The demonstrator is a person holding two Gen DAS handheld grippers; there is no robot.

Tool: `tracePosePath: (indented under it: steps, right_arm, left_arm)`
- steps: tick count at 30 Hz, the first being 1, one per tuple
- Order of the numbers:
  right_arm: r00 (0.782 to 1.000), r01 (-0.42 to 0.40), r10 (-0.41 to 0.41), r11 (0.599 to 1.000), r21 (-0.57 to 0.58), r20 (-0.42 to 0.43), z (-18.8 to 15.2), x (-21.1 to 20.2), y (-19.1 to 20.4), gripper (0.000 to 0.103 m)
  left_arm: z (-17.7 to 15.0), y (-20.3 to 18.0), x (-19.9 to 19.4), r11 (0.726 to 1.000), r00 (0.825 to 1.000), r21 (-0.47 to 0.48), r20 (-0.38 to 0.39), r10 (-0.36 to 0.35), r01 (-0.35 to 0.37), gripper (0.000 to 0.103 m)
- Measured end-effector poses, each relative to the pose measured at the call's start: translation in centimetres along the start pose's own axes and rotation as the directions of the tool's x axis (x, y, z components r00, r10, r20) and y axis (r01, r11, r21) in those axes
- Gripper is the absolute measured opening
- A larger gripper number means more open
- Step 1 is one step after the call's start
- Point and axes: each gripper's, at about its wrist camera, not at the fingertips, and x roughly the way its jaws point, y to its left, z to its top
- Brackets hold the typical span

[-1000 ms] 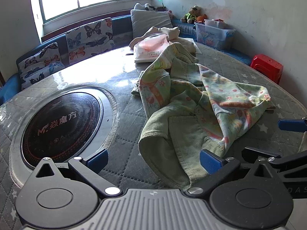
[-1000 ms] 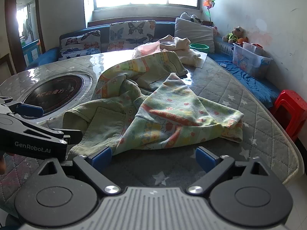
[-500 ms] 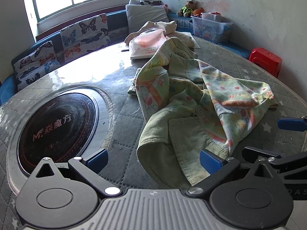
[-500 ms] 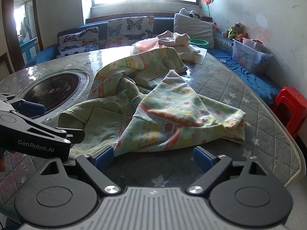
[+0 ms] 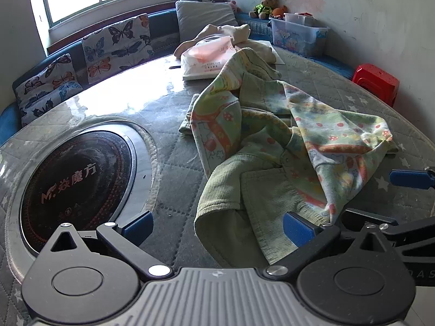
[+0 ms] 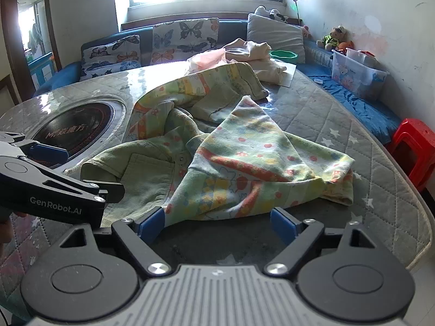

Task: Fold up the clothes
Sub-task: 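Move both grippers toward the crumpled green patterned shirt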

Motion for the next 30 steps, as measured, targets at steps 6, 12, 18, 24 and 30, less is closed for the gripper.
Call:
tracePosePath:
  steps: [6,12,18,24,30]
  right_arm:
    - [1.000,-0.004,0.004,1.000,-0.001,-0.008,0.2,0.5,-0.2,0.086]
    - [1.000,-0.014,0.014,1.000,-0.003,-0.009,0.5,0.9,-0.1,0.084]
    - [1.000,-0.024,0.024,1.000,-0.005,-0.009,0.8,1.3,0.0,0.083]
    - [0.999,-0.034,0.034,0.999,-0.007,-0.010,1.1,1.7,0.0,0.082]
    - [0.999,-0.041,0.041,0.999,-0.009,-0.012,1.3,2.1,0.1,0.081]
  left_arm:
    - [0.2,0.2,0.6,1.000,1.000,-0.005,-0.010,-0.006,0.006,0.103]
    - [0.5,0.6,0.9,1.000,1.000,-0.015,-0.015,-0.005,0.005,0.103]
    - [0.6,0.9,1.2,1.000,1.000,-0.025,-0.020,-0.006,0.006,0.103]
    - [0.7,1.1,1.6,0.999,1.000,-0.034,-0.029,-0.007,0.006,0.103]
    - [0.8,1.2,2.2,0.999,0.999,-0.037,-0.045,-0.012,0.010,0.103]
